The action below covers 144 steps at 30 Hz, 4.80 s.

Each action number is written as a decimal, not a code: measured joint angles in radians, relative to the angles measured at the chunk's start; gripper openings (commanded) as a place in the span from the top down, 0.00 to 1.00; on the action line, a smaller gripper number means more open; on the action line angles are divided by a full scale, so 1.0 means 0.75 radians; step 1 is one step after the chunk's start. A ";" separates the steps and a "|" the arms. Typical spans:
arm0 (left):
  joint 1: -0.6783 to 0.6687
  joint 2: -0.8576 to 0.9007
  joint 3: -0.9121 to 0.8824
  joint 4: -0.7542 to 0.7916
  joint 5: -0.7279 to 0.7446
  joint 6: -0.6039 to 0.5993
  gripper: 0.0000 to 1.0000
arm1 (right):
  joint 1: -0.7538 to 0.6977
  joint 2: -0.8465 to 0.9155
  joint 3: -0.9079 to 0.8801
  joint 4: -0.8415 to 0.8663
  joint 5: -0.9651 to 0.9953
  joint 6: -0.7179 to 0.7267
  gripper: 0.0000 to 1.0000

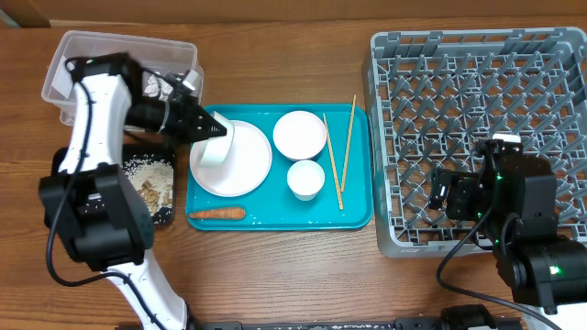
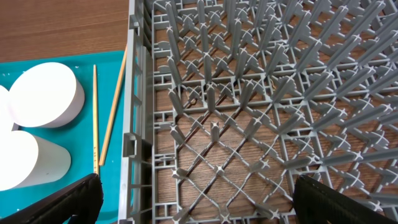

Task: Sort waste into correct bins and load items into the dishwasher
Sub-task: 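Return the emptied plate to the teal tray with the left gripper, then grasp the white cup with the left gripper and lift it, then hand the white cup from the left gripper to the right gripper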

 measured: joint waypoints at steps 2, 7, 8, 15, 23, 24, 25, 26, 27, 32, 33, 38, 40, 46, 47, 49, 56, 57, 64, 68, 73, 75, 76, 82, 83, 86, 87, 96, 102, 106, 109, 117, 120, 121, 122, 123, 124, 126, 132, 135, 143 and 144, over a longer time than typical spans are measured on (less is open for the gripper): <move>-0.056 -0.015 0.006 0.080 -0.167 -0.116 0.96 | -0.001 0.000 0.000 -0.001 -0.001 0.000 0.00; -0.242 -0.071 0.008 0.162 -0.535 -0.310 0.96 | -0.001 0.000 0.000 0.000 0.000 0.000 0.00; -0.289 -0.078 0.009 0.167 -0.615 -0.347 0.96 | -0.001 -0.001 0.000 -0.001 0.000 0.001 0.00; -0.526 -0.081 0.009 0.190 -0.962 -0.512 0.96 | -0.001 0.000 0.000 -0.001 -0.001 0.001 0.00; -0.603 -0.082 -0.124 0.355 -1.180 -0.669 0.96 | -0.001 0.000 0.000 -0.002 -0.001 0.001 0.00; -0.603 -0.082 -0.156 0.380 -1.187 -0.681 0.96 | -0.001 0.000 0.000 -0.001 0.000 0.001 0.00; -0.602 -0.082 -0.193 0.413 -1.195 -0.691 0.96 | -0.001 0.000 0.000 -0.001 -0.001 0.000 0.00; -0.602 -0.082 -0.218 0.432 -1.198 -0.696 0.96 | -0.001 0.000 0.000 -0.002 0.000 0.000 0.00; -0.603 -0.082 -0.248 0.456 -1.203 -0.703 0.96 | -0.001 -0.001 0.000 -0.002 0.000 0.001 0.00; -0.603 -0.082 -0.331 0.546 -1.214 -0.724 0.87 | -0.001 0.000 0.000 -0.001 0.000 0.001 0.00; -0.603 -0.082 -0.336 0.555 -1.213 -0.725 0.73 | -0.001 -0.001 0.000 -0.001 -0.001 0.000 0.00; -0.603 -0.082 -0.342 0.564 -1.173 -0.735 0.57 | -0.001 0.000 0.000 -0.011 0.000 0.000 0.00; -0.603 -0.082 -0.334 0.523 -1.142 -0.733 0.57 | -0.001 -0.001 0.000 -0.011 0.000 -0.001 0.00; -0.605 -0.082 -0.115 0.328 -1.032 -0.732 0.57 | -0.001 0.000 0.000 -0.011 0.000 0.001 0.00; -0.612 -0.082 -0.062 0.310 -1.010 -0.728 0.57 | -0.001 0.000 0.000 -0.011 -0.001 0.000 0.00; -0.623 -0.087 0.005 0.289 -0.969 -0.721 0.57 | -0.001 0.000 0.000 -0.012 0.001 0.000 0.00; -0.729 -0.099 0.022 0.249 -0.894 -0.713 0.56 | -0.001 0.000 0.000 -0.012 0.000 0.000 0.00; -0.747 -0.100 0.017 0.248 -0.893 -0.713 0.56 | -0.001 0.000 0.000 -0.011 0.000 0.000 0.00; -0.841 -0.100 -0.128 0.288 -0.911 -0.714 0.57 | -0.001 0.000 0.000 -0.011 -0.001 0.000 0.00; -0.857 -0.099 -0.244 0.373 -0.919 -0.720 0.68 | -0.001 0.000 0.000 -0.012 0.000 0.001 0.00; -0.857 -0.099 -0.300 0.390 -0.930 -0.725 0.96 | -0.001 0.000 0.000 -0.012 0.000 0.001 0.00; -0.857 -0.099 -0.296 0.369 -0.928 -0.727 0.96 | -0.001 0.000 0.000 -0.011 0.001 0.000 0.00; -0.856 -0.099 -0.290 0.351 -0.928 -0.728 0.96 | -0.001 0.000 0.000 -0.012 0.006 0.001 0.00; -0.772 -0.099 -0.139 0.235 -0.752 -0.617 0.96 | -0.001 0.000 0.000 -0.018 0.181 0.019 0.00; -0.742 -0.099 -0.114 0.234 -0.668 -0.577 0.96 | -0.002 0.004 0.000 -0.010 0.235 0.045 0.00; -0.622 -0.099 -0.076 0.240 -0.321 -0.444 0.96 | -0.017 0.043 0.000 0.062 0.330 0.136 0.00; -0.586 -0.099 -0.076 0.240 -0.229 -0.416 0.96 | -0.029 0.064 0.001 0.093 0.325 0.155 0.00; -0.390 -0.099 -0.074 0.269 0.388 -0.295 0.96 | -0.174 0.433 0.003 0.601 -0.809 0.086 0.00; -0.408 -0.099 -0.074 0.276 0.530 -0.291 0.96 | -0.173 0.590 0.006 0.864 -1.556 0.031 0.00; -0.447 -0.099 -0.074 0.327 0.612 -0.292 0.96 | -0.173 0.646 0.006 0.863 -1.745 0.019 0.00; -0.490 -0.099 -0.074 0.369 0.658 -0.294 0.96 | -0.173 0.665 0.006 0.865 -1.820 0.013 0.00; -0.613 -0.099 -0.074 0.528 0.750 -0.345 0.96 | -0.174 0.666 0.006 0.902 -1.931 0.005 0.00; -0.652 -0.099 -0.074 0.584 0.762 -0.388 0.96 | -0.174 0.666 0.006 0.902 -1.942 0.005 0.00; -0.665 -0.099 -0.074 0.602 0.764 -0.404 0.96 | -0.174 0.666 0.006 0.902 -1.946 0.004 0.02; -0.678 -0.099 -0.074 0.617 0.768 -0.416 0.96 | -0.174 0.666 0.006 0.903 -1.949 0.004 0.05; -0.687 -0.099 -0.074 0.634 0.769 -0.430 0.96 | -0.174 0.666 0.006 0.902 -1.952 0.005 0.07; -0.695 -0.099 -0.074 0.659 0.772 -0.444 0.96 | -0.174 0.666 0.006 0.902 -1.954 0.004 0.10; -0.709 -0.099 -0.074 0.691 0.774 -0.473 0.96 | -0.174 0.666 0.006 0.903 -1.957 0.006 0.14; -0.716 -0.099 -0.074 0.715 0.771 -0.524 0.96 | -0.174 0.666 0.006 0.907 -1.962 0.005 0.23; -0.716 -0.099 -0.074 0.715 0.762 -0.541 0.96 | -0.174 0.666 0.006 0.920 -1.970 0.004 0.24; -0.717 -0.099 -0.074 0.717 0.761 -0.550 0.96 | -0.174 0.666 0.006 0.945 -1.967 0.010 0.35; -0.717 -0.099 -0.074 0.718 0.761 -0.549 0.96 | -0.174 0.666 0.006 0.945 -1.968 0.011 0.35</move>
